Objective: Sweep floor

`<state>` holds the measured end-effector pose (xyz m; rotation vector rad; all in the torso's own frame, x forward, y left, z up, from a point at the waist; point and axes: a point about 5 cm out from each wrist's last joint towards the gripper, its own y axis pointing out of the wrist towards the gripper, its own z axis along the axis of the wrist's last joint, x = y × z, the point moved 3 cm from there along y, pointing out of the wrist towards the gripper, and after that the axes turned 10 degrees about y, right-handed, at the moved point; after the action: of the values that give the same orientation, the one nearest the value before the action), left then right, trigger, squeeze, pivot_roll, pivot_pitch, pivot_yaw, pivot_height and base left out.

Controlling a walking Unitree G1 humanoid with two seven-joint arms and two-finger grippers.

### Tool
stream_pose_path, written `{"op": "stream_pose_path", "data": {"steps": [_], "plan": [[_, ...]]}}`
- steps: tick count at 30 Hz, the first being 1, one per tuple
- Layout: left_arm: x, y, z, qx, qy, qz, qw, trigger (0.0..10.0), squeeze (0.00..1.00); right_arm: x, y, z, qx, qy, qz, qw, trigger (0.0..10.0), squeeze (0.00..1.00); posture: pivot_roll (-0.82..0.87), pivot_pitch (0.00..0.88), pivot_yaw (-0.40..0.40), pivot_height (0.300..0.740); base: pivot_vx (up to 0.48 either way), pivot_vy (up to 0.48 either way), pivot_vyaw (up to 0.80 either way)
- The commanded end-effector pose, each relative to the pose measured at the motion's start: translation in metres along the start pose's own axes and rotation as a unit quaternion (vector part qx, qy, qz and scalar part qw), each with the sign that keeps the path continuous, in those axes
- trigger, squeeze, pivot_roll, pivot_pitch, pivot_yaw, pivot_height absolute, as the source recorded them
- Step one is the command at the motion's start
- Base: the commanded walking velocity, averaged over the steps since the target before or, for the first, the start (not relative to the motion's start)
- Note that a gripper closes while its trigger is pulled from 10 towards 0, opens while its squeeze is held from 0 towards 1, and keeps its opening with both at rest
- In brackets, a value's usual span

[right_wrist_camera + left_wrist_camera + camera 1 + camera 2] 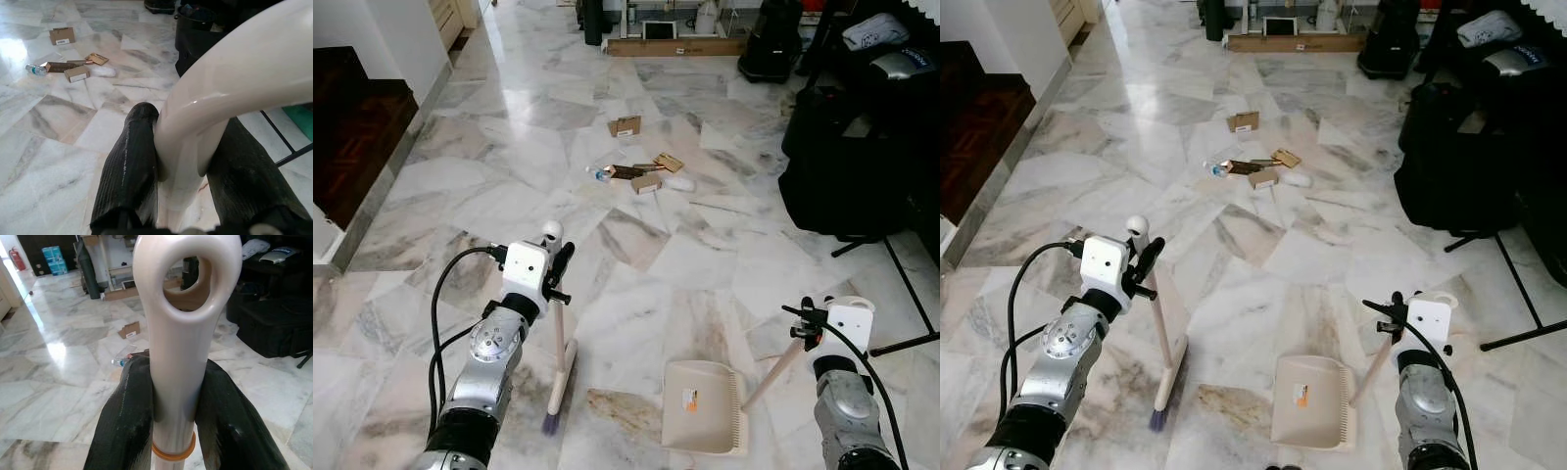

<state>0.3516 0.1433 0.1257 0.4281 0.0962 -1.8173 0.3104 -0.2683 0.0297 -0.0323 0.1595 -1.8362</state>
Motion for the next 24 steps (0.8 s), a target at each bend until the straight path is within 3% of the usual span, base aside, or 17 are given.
{"op": "stream_pose_path", "data": {"steps": [1, 7, 8, 15, 24], "plan": [[-0.004, 0.002, 0.004, 0.01, 0.009, 0.006, 1.0, 10.0, 0.0, -0.006, -0.001, -0.004, -0.013, -0.014, 0.015, 1.0, 0.0, 0.0, 0.14, 0.129, -0.036, 0.74, 0.0, 0.0, 0.0], [-0.007, 0.002, 0.0, 0.004, 0.003, 0.024, 1.0, 10.0, 0.0, -0.012, 0.007, 0.008, 0.009, 0.006, 0.006, 1.0, 0.0, 0.0, 0.13, 0.117, -0.043, 0.74, 0.0, 0.0, 0.0], [-0.007, 0.003, -0.001, 0.002, 0.0, 0.027, 1.0, 10.0, 0.0, -0.016, 0.009, 0.012, 0.021, 0.029, 0.004, 0.999, 10.0, 0.0, 0.13, 0.114, -0.042, 0.74, 0.0, 0.0, 0.0], [-0.008, 0.004, 0.001, 0.009, -0.001, 0.046, 0.999, 10.0, 0.0, -0.033, 0.014, 0.036, 0.077, 0.075, 0.011, 0.994, 10.0, 0.0, 0.13, 0.109, -0.048, 0.74, 0.0, 0.0, 0.0], [-0.016, 0.006, 0.004, 0.016, 0.008, 0.065, 0.998, 10.0, 0.0, -0.038, 0.018, 0.057, 0.115, 0.084, 0.02, 0.99, 10.0, 0.0, 0.12, 0.107, -0.05, 0.74, 0.0, 0.0, 0.0]]}}
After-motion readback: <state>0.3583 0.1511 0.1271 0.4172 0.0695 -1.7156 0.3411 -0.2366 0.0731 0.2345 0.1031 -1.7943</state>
